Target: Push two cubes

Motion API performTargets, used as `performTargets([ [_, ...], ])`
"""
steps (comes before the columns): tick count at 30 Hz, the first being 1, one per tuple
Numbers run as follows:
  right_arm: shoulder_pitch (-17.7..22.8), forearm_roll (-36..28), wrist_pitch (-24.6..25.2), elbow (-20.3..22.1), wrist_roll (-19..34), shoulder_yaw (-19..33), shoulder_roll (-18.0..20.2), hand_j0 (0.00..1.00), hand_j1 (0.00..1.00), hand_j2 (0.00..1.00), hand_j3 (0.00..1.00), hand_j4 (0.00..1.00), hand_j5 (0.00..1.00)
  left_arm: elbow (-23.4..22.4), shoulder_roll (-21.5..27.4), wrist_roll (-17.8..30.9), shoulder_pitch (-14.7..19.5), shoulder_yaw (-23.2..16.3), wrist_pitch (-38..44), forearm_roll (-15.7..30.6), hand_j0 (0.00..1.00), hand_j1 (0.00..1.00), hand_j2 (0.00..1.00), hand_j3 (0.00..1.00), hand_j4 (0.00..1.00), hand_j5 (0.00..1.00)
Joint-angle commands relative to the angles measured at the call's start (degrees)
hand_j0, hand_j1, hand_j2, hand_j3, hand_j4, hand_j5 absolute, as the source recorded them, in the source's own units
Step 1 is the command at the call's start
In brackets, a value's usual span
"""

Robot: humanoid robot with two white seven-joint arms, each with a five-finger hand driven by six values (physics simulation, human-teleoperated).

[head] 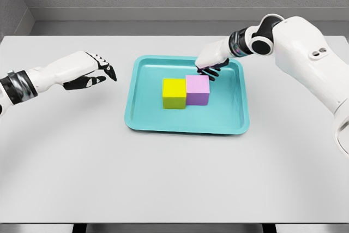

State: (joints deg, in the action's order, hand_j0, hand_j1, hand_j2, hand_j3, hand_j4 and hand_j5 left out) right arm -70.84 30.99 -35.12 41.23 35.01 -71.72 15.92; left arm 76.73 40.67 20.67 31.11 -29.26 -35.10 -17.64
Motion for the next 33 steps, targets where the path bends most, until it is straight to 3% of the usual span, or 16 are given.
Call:
performTargets([
  [1, 0.00, -0.14, 0.12, 0.26, -0.01, -0.09, -0.01, 0.13, 0.13, 0.13, 0.13, 0.13, 0.13, -0.18, -0.16, -0.01, 0.00, -0.01, 0.10, 0.33, 0.50, 0.50, 0.50, 0.50, 0.50, 0.50],
  [20, 0.00, -0.14, 0.12, 2.80, -0.01, -1.67, -0.01, 0.13, 0.13, 0.13, 0.13, 0.13, 0.13, -2.20, -0.68, -0.01, 0.53, -0.10, 0.10, 0.24, 0.50, 0.50, 0.50, 0.50, 0.50, 0.50],
  [33, -1.32, -0.14, 0.12, 1.14, -0.01, -1.76, 0.17, 0.13, 0.13, 0.13, 0.13, 0.13, 0.13, -2.20, -0.60, -0.01, 0.44, -0.10, 0.10, 0.06, 0.50, 0.50, 0.50, 0.50, 0.50, 0.50],
])
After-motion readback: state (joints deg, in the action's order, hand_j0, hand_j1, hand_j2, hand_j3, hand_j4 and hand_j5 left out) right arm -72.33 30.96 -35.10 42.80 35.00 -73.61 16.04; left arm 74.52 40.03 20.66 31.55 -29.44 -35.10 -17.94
